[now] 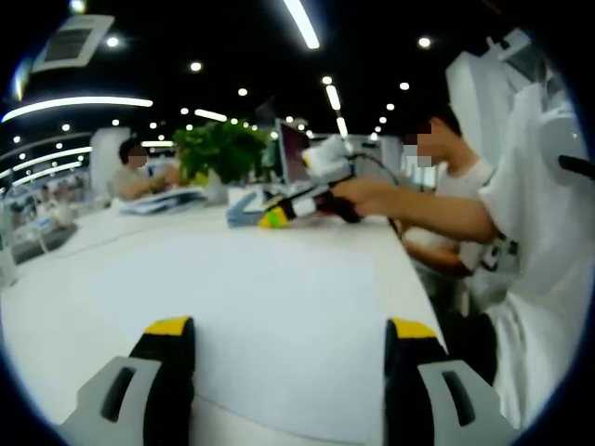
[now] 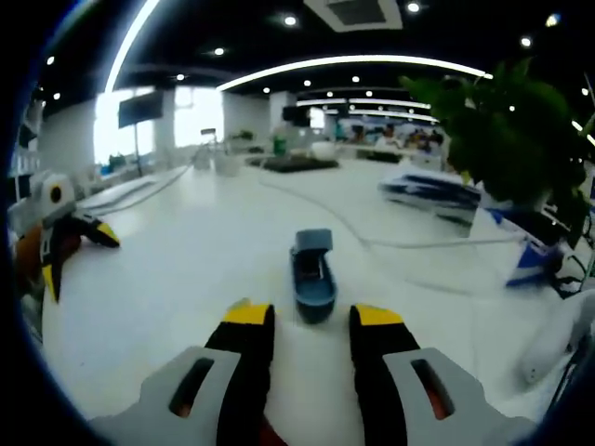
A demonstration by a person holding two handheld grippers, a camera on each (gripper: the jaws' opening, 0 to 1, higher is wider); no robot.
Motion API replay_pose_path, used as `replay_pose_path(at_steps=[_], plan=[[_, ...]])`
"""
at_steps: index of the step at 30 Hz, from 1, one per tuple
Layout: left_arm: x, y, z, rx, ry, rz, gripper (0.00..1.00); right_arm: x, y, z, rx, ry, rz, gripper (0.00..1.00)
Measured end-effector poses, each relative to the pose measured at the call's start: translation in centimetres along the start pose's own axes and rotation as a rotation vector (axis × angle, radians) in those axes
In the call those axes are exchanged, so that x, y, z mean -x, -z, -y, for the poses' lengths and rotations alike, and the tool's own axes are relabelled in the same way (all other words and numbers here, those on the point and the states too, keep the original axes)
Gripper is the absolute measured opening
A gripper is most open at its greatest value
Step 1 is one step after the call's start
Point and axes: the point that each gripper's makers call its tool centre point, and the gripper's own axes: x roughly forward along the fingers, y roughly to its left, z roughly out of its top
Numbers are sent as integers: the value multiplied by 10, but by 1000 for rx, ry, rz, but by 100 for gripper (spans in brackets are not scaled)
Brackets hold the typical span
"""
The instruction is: Pick up the paper insert the paper into the punch align the paper edges press the punch to punch holes
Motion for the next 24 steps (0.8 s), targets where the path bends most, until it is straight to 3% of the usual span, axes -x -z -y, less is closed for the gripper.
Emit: replay_pose_path(at_steps=[2,5,9,14,15,17,21,24], plan=[[1,-4,0,14,9,16,90,6,2,-2,-6,11,-2,45],[2,-8,-3,40,7,36,89,19,6,-7,-5,21,-24,55],[2,-9,-7,56,-12,39,89,45,10,-21,-23,-4,-65,52],[16,-15,-22,135,-122,70,90,84,9,-43,12,-20,-64,67],[17,-25,-7,143,-140,67,90,90,9,-46,12,-18,-64,69],[21,-28,11,150,-163,43,90,109,10,-53,16,-27,-59,71],[39,-24,36,141,-225,1,90,140,20,-67,12,-39,-103,79],[60,-24,47,137,-284,-18,90,160,22,-74,25,-17,-93,84]])
